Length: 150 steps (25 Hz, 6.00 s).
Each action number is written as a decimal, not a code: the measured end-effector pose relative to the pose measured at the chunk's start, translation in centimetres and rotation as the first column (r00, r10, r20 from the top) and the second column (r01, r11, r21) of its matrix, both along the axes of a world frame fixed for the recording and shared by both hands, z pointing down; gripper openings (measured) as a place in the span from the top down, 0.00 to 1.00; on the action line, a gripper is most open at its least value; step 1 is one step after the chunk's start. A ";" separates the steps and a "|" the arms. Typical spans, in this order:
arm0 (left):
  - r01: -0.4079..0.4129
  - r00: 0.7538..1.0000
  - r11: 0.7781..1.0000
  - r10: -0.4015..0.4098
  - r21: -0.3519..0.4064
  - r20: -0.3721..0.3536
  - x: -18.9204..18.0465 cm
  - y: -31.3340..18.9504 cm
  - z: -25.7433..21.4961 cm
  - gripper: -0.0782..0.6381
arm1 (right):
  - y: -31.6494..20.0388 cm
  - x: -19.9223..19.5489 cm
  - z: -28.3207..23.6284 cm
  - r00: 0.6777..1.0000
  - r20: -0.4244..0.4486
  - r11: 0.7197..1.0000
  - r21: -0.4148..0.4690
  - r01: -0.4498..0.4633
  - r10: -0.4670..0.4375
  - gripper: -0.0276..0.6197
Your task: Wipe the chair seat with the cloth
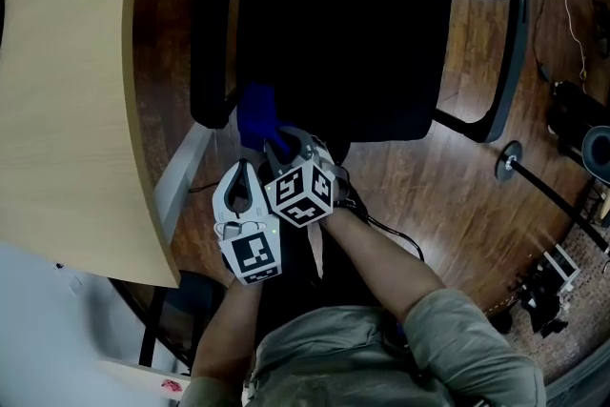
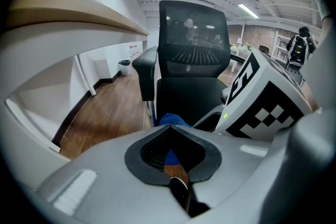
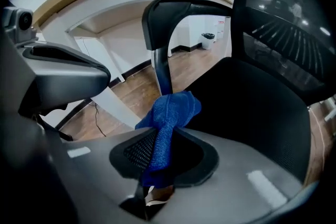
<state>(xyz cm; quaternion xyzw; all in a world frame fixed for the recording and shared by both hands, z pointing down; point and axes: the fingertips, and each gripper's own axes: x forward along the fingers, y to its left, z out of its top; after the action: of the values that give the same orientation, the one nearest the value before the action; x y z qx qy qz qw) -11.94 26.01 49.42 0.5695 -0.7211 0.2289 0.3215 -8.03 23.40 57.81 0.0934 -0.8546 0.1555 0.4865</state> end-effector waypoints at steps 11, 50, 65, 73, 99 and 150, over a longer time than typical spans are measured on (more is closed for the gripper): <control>-0.112 0.994 0.994 0.113 0.017 -0.002 5.8 -4.1 -0.4 0.88 | -3.4 6.1 -0.2 0.991 -0.001 0.991 -0.001 -0.136 0.136 0.83; -0.531 0.845 0.846 0.533 0.045 -0.039 32.7 -13.9 -0.1 0.88 | -12.9 40.2 1.6 0.720 -0.119 0.727 0.039 -0.685 0.684 0.84; -0.453 0.891 0.889 0.453 0.063 0.008 30.6 -14.8 -6.6 0.88 | -12.0 38.5 -5.2 0.794 -0.087 0.797 0.000 -0.605 0.602 0.84; -0.313 0.949 0.940 0.314 0.137 0.014 25.2 -13.5 -14.4 0.88 | -12.9 34.0 -14.6 0.872 0.051 0.872 0.043 -0.488 0.486 0.84; 0.252 0.943 0.907 -0.308 0.336 0.124 -12.3 10.7 -35.0 0.88 | 4.9 -10.7 -42.1 0.850 0.448 0.953 0.242 0.182 -0.276 0.83; -0.284 0.943 0.796 0.333 0.534 0.005 1.6 2.4 -45.8 0.88 | 2.0 7.4 -55.6 0.766 0.603 0.811 0.322 -0.489 0.222 0.95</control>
<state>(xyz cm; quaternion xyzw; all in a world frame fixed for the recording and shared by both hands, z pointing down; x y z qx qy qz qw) -10.36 28.42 3.64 0.7550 -0.6383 0.0459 0.1431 -0.62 25.38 2.24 0.3238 -0.9323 0.0596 0.1500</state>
